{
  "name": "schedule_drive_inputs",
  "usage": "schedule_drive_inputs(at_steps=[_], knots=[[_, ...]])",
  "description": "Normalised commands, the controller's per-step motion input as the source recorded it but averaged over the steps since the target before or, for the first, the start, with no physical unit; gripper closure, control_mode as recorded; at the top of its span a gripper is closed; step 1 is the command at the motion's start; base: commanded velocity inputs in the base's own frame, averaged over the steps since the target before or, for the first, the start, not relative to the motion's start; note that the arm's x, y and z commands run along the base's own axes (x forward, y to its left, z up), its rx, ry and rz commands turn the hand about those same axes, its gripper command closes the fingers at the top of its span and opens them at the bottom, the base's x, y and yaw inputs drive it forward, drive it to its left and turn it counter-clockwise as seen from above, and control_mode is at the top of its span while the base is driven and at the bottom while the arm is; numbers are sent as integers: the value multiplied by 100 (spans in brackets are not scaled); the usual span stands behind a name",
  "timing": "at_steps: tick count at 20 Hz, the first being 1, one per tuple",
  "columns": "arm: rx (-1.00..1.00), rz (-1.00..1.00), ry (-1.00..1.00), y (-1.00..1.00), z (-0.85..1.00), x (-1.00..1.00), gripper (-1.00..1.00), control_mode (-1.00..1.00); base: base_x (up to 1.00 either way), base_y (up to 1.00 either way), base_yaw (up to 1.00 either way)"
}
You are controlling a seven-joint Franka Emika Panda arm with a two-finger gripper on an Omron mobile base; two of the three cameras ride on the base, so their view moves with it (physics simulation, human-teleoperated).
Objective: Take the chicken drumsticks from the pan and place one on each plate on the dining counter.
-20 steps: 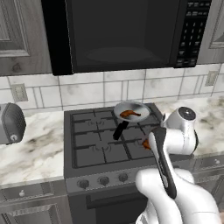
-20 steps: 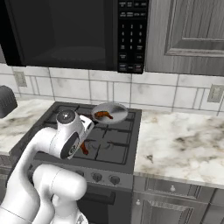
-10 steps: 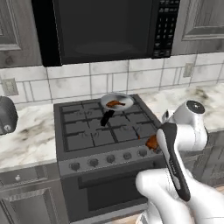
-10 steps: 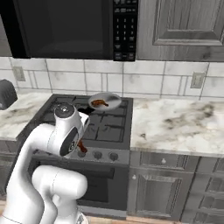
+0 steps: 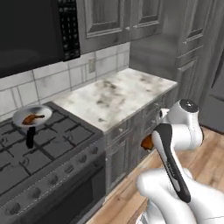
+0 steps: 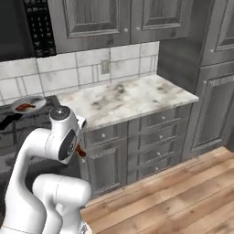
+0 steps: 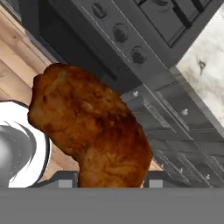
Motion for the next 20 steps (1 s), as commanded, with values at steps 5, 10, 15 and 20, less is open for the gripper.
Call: schedule_drive_inputs(at_steps=[5,10,15,20], knots=[[0,0,0,0,0,0,100,100,-7,0,-99],[0,0,0,0,0,0,100,100,-9,0,-98],[0,0,0,0,0,0,100,100,-11,0,-96],[0,0,0,0,0,0,100,100,-7,0,-92]])
